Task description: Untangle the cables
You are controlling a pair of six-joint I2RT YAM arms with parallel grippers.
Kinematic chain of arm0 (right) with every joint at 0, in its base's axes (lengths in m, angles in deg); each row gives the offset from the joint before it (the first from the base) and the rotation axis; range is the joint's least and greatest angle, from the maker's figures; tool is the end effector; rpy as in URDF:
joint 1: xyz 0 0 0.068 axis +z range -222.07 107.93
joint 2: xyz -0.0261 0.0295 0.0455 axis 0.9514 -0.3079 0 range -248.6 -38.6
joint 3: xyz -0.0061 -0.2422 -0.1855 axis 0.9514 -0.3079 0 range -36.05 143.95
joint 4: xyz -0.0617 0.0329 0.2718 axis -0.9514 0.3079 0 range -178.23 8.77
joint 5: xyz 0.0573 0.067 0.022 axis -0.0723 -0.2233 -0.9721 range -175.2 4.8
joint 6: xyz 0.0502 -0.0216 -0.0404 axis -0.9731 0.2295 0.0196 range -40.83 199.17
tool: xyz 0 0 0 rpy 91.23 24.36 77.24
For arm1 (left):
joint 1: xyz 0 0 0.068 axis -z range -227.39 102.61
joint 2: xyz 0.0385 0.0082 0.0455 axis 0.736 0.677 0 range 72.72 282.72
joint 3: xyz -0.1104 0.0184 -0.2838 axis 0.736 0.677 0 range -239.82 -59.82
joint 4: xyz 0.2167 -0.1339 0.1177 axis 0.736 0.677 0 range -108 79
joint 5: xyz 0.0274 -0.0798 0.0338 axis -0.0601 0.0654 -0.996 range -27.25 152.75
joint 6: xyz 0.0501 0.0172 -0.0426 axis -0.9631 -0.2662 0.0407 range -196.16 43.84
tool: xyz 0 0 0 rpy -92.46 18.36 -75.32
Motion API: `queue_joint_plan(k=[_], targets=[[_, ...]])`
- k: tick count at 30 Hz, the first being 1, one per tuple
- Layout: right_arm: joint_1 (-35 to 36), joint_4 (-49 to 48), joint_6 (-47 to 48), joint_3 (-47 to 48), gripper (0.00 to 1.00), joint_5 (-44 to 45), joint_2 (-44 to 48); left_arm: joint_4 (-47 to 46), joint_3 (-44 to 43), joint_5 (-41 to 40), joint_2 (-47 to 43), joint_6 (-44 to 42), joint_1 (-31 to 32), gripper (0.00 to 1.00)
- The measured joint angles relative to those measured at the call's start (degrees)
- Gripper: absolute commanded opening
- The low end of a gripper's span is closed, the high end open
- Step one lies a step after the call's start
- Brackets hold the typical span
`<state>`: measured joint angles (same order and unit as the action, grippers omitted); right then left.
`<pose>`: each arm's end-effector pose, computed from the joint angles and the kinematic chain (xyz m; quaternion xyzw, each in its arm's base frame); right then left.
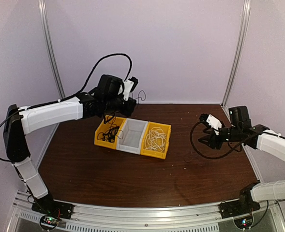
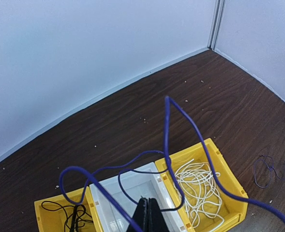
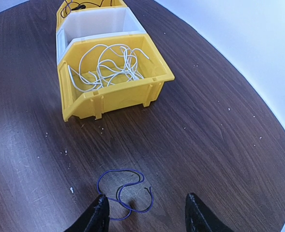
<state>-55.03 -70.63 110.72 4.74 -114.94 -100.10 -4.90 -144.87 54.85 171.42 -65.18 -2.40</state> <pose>0.2243 0.0971 0.2619 -0.4599 0.7467 0.1758 0.4472 0.3245 -0.3137 0.3453 0.2139 0.8229 -0.1936 0.4895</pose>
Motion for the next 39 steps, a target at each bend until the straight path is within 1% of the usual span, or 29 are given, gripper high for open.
queue_joint_plan(k=[7,15,22,32,39], targets=[[0.0,-0.6,0.0,-0.3,0.53,0.0,0.0,-1.1,-0.3,3.1,1.9,1.0,-1.6,0.0],[0.0,-0.8,0.0,-0.3,0.53,0.0,0.0,-3.4,-3.7,6.4,4.2,1.4,-1.8,0.0],[0.0,-0.9,0.2,-0.7,0.53,0.3,0.0,-5.6,-3.7,10.9,8.5,1.4,-3.1,0.0],[0.0,-0.9,0.4,-1.0,0.53,0.2,0.1,-6.8,2.5,12.8,8.9,2.1,-4.4,0.0],[0.0,-0.9,1.2,-1.0,0.53,0.2,0.0,-2.6,4.8,12.7,8.5,4.1,-4.4,0.0]])
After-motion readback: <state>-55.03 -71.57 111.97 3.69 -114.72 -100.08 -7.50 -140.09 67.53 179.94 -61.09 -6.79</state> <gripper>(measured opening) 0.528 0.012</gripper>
